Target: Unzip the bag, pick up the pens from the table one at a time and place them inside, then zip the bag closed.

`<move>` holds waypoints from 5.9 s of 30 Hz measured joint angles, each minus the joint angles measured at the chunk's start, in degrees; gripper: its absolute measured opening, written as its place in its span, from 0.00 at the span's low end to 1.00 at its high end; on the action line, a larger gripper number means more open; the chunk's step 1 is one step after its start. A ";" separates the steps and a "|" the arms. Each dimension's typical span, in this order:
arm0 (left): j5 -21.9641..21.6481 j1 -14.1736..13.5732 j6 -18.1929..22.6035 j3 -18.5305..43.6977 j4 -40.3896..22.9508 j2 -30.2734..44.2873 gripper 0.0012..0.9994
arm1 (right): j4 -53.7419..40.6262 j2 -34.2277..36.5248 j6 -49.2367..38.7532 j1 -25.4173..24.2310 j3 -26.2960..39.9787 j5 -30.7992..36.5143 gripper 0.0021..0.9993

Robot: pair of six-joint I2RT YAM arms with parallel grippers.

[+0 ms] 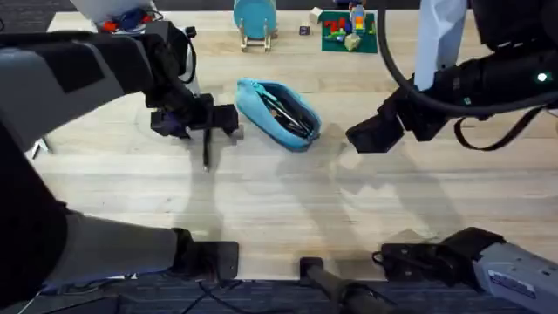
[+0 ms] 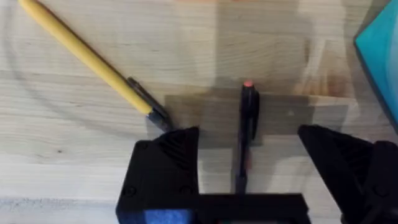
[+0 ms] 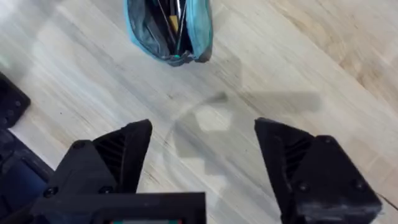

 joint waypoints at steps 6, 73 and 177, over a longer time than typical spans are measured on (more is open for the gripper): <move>-0.95 0.15 0.02 0.11 0.00 0.26 0.65 | -0.02 0.00 0.00 0.00 0.00 0.00 1.00; 3.57 -11.62 5.34 27.80 -22.98 -13.29 0.04 | -0.02 0.00 0.19 0.00 0.00 0.00 1.00; -4.91 -32.00 -69.23 31.30 -20.60 6.38 0.04 | -21.09 0.00 0.22 0.01 -0.01 -0.02 1.00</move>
